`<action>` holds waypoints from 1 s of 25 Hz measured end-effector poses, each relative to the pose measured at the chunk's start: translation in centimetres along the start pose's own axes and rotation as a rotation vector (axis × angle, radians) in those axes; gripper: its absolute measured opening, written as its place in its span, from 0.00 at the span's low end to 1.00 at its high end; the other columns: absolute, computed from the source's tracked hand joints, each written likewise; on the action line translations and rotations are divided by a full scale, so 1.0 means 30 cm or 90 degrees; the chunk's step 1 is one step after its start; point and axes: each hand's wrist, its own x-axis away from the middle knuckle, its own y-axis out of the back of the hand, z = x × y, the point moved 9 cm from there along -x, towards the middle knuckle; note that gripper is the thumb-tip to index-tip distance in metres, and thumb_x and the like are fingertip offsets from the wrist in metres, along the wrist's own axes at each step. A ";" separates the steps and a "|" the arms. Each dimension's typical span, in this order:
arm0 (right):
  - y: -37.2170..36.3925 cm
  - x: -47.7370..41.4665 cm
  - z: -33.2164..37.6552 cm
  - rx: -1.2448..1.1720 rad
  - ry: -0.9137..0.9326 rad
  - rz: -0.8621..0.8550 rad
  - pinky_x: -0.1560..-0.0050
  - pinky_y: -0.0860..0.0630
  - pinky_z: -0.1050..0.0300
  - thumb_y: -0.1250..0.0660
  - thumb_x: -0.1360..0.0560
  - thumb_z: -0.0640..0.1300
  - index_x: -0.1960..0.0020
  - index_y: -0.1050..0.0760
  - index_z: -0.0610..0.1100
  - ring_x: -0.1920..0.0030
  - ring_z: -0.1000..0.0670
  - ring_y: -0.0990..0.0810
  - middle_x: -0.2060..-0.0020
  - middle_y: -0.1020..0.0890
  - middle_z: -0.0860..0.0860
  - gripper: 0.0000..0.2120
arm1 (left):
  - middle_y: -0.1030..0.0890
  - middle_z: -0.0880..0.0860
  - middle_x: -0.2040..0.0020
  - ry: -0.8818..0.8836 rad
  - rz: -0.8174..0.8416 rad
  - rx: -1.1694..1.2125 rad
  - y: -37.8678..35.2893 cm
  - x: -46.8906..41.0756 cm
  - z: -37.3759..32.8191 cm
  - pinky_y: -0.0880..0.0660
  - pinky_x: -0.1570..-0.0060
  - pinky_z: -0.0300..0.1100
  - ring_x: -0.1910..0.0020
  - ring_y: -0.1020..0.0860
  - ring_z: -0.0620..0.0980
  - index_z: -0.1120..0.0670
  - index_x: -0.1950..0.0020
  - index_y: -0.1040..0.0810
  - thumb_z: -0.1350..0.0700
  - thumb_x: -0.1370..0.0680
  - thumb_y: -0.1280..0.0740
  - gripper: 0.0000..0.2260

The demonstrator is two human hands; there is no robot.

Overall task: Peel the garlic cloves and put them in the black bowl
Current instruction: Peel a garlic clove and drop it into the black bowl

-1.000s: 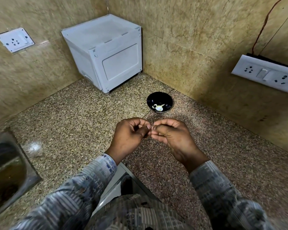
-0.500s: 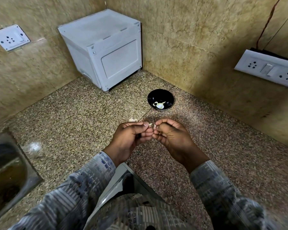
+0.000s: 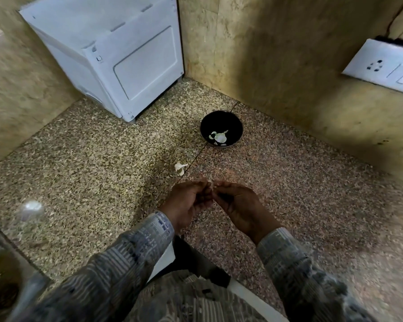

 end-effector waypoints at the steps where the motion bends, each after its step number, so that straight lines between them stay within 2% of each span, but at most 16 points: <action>1: 0.005 -0.037 -0.005 -0.004 -0.003 -0.026 0.49 0.16 0.58 0.37 0.21 0.27 0.44 0.22 0.30 0.50 0.45 0.17 0.50 0.18 0.38 0.08 | 0.15 0.58 0.59 0.011 -0.006 -0.012 0.005 -0.040 -0.002 0.18 0.61 0.47 0.62 0.17 0.52 0.60 0.52 0.17 0.58 0.18 0.33 0.08; 5: 0.039 -0.184 -0.031 -0.009 -0.011 -0.136 0.52 0.15 0.57 0.35 0.22 0.27 0.45 0.20 0.30 0.51 0.44 0.15 0.50 0.16 0.38 0.07 | 0.16 0.59 0.60 0.038 -0.048 -0.060 0.018 -0.211 -0.005 0.18 0.58 0.50 0.63 0.18 0.55 0.60 0.56 0.17 0.57 0.18 0.32 0.10; 8: 0.063 -0.268 -0.071 -0.025 -0.024 -0.179 0.58 0.15 0.55 0.36 0.22 0.27 0.49 0.19 0.29 0.56 0.43 0.13 0.50 0.15 0.35 0.07 | 0.16 0.61 0.59 0.033 -0.101 -0.132 0.029 -0.326 -0.026 0.19 0.63 0.48 0.63 0.18 0.56 0.62 0.56 0.17 0.57 0.20 0.29 0.09; 10: 0.073 -0.293 -0.095 -0.047 -0.028 -0.196 0.58 0.16 0.55 0.37 0.21 0.27 0.49 0.19 0.28 0.56 0.41 0.12 0.50 0.15 0.33 0.08 | 0.16 0.59 0.60 0.025 -0.122 -0.177 0.043 -0.372 -0.037 0.19 0.63 0.47 0.64 0.18 0.54 0.61 0.59 0.18 0.56 0.20 0.28 0.10; 12: 0.087 -0.303 -0.110 -0.052 -0.029 -0.209 0.49 0.15 0.49 0.36 0.22 0.27 0.46 0.20 0.26 0.49 0.37 0.14 0.47 0.16 0.31 0.08 | 0.15 0.58 0.60 0.036 -0.097 -0.170 0.047 -0.379 -0.026 0.21 0.67 0.43 0.66 0.18 0.52 0.61 0.56 0.17 0.55 0.21 0.28 0.10; 14: 0.092 -0.298 -0.117 -0.029 -0.034 -0.216 0.39 0.18 0.43 0.36 0.22 0.28 0.44 0.20 0.25 0.45 0.35 0.15 0.46 0.16 0.31 0.10 | 0.16 0.59 0.59 0.065 -0.052 -0.110 0.057 -0.370 -0.001 0.20 0.65 0.44 0.65 0.18 0.52 0.61 0.54 0.18 0.57 0.20 0.30 0.08; 16: 0.085 -0.277 -0.121 0.001 -0.049 -0.220 0.42 0.17 0.47 0.37 0.22 0.28 0.51 0.17 0.29 0.51 0.39 0.14 0.51 0.15 0.33 0.09 | 0.17 0.58 0.59 0.089 0.000 -0.067 0.067 -0.348 0.016 0.18 0.62 0.45 0.64 0.18 0.51 0.61 0.56 0.19 0.62 0.18 0.33 0.08; 19: 0.058 -0.252 -0.118 0.050 -0.046 -0.216 0.48 0.16 0.52 0.36 0.22 0.28 0.61 0.15 0.35 0.55 0.43 0.14 0.56 0.13 0.37 0.15 | 0.17 0.58 0.59 0.095 0.043 -0.082 0.078 -0.320 0.005 0.18 0.60 0.43 0.61 0.18 0.52 0.62 0.55 0.18 0.65 0.18 0.35 0.09; 20: 0.042 -0.249 -0.116 0.076 -0.037 -0.209 0.48 0.16 0.53 0.36 0.22 0.28 0.61 0.14 0.36 0.55 0.43 0.13 0.56 0.13 0.37 0.14 | 0.17 0.57 0.60 0.069 0.043 -0.131 0.085 -0.313 -0.016 0.19 0.62 0.41 0.61 0.19 0.51 0.62 0.55 0.18 0.65 0.19 0.35 0.08; 22: 0.023 -0.253 -0.117 0.120 -0.024 -0.202 0.48 0.16 0.53 0.33 0.23 0.30 0.54 0.14 0.34 0.52 0.42 0.13 0.54 0.13 0.36 0.08 | 0.16 0.54 0.61 -0.093 0.032 -0.385 0.093 -0.308 -0.102 0.21 0.63 0.38 0.61 0.18 0.49 0.60 0.55 0.17 0.63 0.20 0.32 0.06; 24: 0.017 -0.268 -0.116 0.098 -0.013 -0.212 0.46 0.17 0.52 0.31 0.24 0.30 0.46 0.17 0.31 0.49 0.41 0.13 0.50 0.14 0.35 0.08 | 0.13 0.51 0.55 -0.343 0.047 -0.674 0.052 -0.274 -0.192 0.21 0.55 0.39 0.55 0.17 0.47 0.55 0.49 0.13 0.62 0.22 0.30 0.07; 25: 0.018 -0.275 -0.121 0.058 -0.019 -0.223 0.47 0.16 0.52 0.32 0.23 0.30 0.45 0.18 0.30 0.49 0.41 0.13 0.49 0.14 0.34 0.08 | 0.13 0.51 0.51 -0.430 0.067 -0.749 0.030 -0.251 -0.210 0.21 0.49 0.39 0.52 0.17 0.47 0.54 0.45 0.13 0.63 0.23 0.31 0.10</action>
